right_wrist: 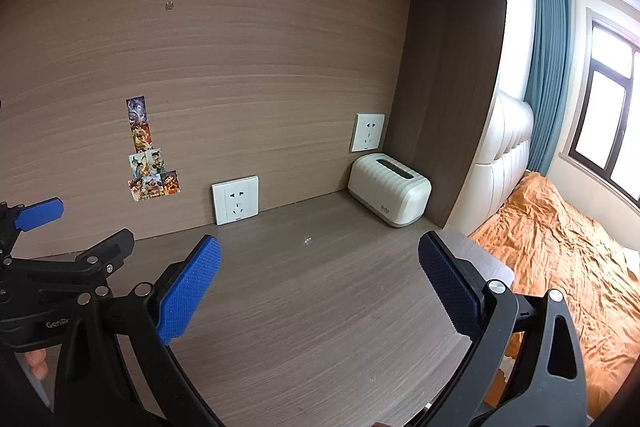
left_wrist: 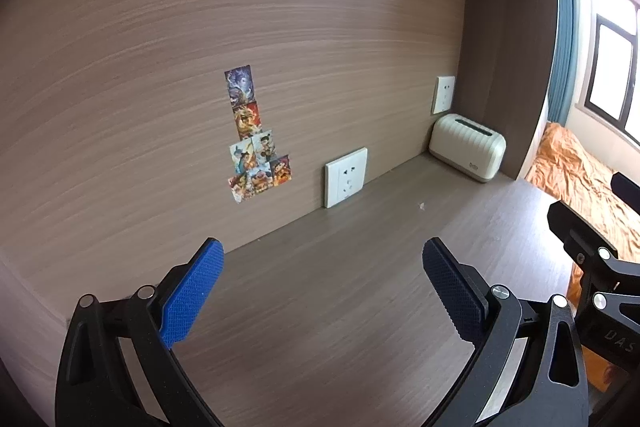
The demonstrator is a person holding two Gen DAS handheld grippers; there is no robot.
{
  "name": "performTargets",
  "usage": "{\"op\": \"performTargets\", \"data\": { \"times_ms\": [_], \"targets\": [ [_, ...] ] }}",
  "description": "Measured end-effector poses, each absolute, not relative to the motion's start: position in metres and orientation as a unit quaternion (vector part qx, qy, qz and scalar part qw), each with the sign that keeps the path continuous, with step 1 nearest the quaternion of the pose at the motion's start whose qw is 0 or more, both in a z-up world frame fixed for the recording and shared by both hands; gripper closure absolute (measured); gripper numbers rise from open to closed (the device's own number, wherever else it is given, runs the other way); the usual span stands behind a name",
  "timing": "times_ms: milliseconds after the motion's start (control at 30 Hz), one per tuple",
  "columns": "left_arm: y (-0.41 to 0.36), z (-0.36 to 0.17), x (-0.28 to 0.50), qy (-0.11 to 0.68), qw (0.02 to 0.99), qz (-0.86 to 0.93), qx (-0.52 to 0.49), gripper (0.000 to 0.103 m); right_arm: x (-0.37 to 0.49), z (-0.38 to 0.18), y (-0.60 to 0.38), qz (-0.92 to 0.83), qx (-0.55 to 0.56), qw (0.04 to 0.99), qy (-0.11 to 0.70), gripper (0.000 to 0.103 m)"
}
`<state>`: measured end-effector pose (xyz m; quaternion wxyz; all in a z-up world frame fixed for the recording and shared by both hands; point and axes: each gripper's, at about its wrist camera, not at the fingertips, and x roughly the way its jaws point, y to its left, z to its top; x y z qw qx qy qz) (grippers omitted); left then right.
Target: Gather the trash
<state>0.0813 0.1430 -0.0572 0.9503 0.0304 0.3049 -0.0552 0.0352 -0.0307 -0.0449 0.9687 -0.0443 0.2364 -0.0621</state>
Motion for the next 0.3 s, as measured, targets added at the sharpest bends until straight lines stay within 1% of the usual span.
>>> {"op": "performTargets", "data": {
  "times_ms": [300],
  "targets": [
    [0.1420, -0.0644, 0.0854, 0.320, 0.945, -0.064, 0.023, 0.005, 0.0378, -0.0501, -0.0314, -0.066, -0.042, 0.966, 0.245, 0.005]
  ]
}}
